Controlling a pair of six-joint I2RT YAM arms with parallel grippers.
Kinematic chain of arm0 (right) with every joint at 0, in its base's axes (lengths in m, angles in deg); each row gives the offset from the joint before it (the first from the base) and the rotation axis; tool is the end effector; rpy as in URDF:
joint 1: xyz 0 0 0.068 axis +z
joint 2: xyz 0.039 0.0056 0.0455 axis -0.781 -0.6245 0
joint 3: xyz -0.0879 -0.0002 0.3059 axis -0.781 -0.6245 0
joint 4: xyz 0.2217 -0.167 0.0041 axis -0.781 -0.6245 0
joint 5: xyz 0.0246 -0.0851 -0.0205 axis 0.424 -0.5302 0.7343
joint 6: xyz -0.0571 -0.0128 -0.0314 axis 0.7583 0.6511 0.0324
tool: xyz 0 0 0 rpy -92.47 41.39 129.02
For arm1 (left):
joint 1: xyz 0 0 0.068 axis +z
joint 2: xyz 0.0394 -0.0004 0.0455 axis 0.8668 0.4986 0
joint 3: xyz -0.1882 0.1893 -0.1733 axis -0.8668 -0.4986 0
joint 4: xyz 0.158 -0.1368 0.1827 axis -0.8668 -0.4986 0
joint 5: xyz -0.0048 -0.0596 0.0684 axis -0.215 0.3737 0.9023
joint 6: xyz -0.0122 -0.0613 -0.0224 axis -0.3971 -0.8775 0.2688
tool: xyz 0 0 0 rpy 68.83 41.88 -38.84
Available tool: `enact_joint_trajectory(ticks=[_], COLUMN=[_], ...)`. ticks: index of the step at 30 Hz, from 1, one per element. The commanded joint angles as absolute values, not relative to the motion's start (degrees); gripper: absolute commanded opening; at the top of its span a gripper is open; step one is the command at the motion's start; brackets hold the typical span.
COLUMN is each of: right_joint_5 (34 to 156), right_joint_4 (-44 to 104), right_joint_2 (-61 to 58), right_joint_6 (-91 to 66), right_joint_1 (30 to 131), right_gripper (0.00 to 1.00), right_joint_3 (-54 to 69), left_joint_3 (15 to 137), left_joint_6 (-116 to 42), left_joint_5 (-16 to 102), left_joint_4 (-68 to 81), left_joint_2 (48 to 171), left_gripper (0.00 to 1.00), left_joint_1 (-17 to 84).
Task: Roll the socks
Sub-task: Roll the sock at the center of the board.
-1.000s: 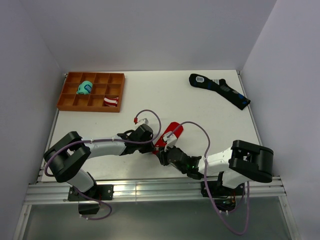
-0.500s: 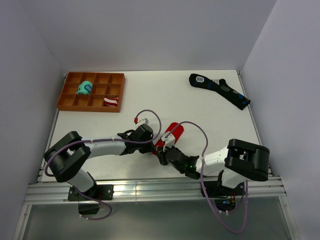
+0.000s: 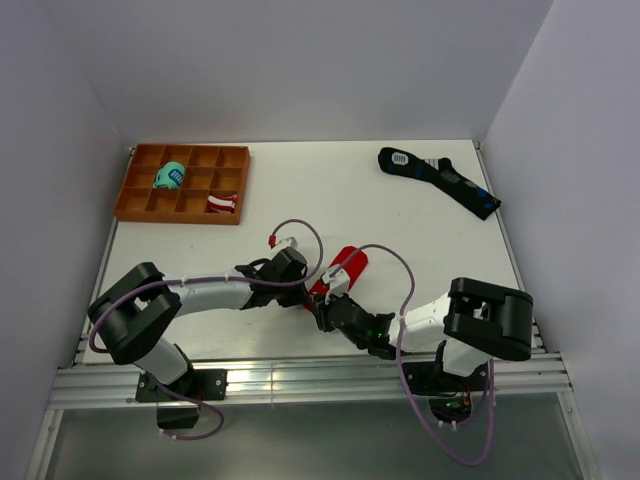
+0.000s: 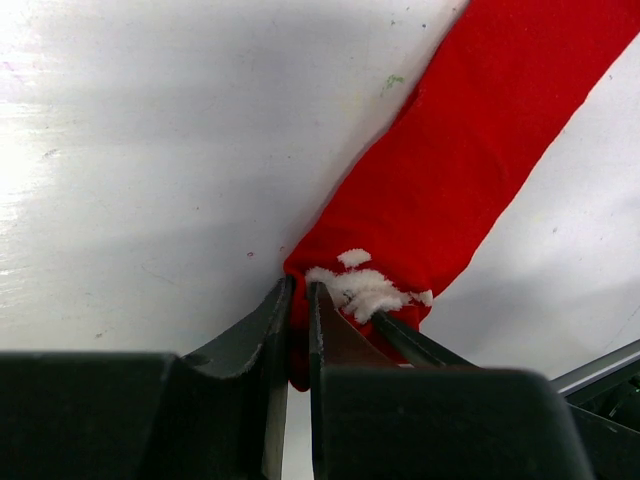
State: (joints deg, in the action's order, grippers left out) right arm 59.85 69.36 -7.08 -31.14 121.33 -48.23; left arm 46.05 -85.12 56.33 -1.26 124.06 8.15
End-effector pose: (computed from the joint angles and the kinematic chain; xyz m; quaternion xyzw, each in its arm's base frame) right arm 0.1137 0.2413 0.1471 -0.2061 0.8190 0.2284 0.4844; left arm 0.1980 -0.2455 0.1672 -0.0757 0.9465 -0.2339 0.2088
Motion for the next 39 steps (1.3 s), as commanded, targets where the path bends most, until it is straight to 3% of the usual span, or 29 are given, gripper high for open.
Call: enact_joint_trajectory(ticks=[1, 9, 17, 26, 33, 39], right_joint_5=[56.96, 56.94, 67.22, 76.82, 81.72, 88.83], right_joint_4=[65.54, 56.23, 61.05, 58.78, 51.91, 62.1], right_joint_2=[-8.48, -0.5, 6.46, 1.9, -0.83, -2.32], right_joint_6=[-34.51, -33.81, -33.81, -36.17, -38.12, -38.64], right_joint_1=[122.81, 122.99, 115.96, 111.3, 108.13, 109.62], right_gripper=[0.38, 0.42, 0.45, 0.45, 0.46, 0.44], right_joint_3=[-49.19, -45.42, -50.08, -44.1, -36.11, -39.18], left_joint_3=[45.38, 41.44, 34.75, 27.46, 26.93, 27.1], left_joint_6=[-84.52, -88.74, -95.67, -103.96, -104.13, -104.13], left_joint_5=[56.78, 59.86, 64.51, 70.5, 70.41, 71.29], left_joint_4=[-10.14, -8.83, -9.87, -13.74, -12.08, -11.9], left_joint_2=[125.82, 123.01, 115.81, 102.27, 103.41, 104.2], left_gripper=[0.0, 0.0, 0.0, 0.0, 0.0, 0.0], left_joint_1=[7.97, 8.06, 9.46, 12.89, 13.07, 13.07])
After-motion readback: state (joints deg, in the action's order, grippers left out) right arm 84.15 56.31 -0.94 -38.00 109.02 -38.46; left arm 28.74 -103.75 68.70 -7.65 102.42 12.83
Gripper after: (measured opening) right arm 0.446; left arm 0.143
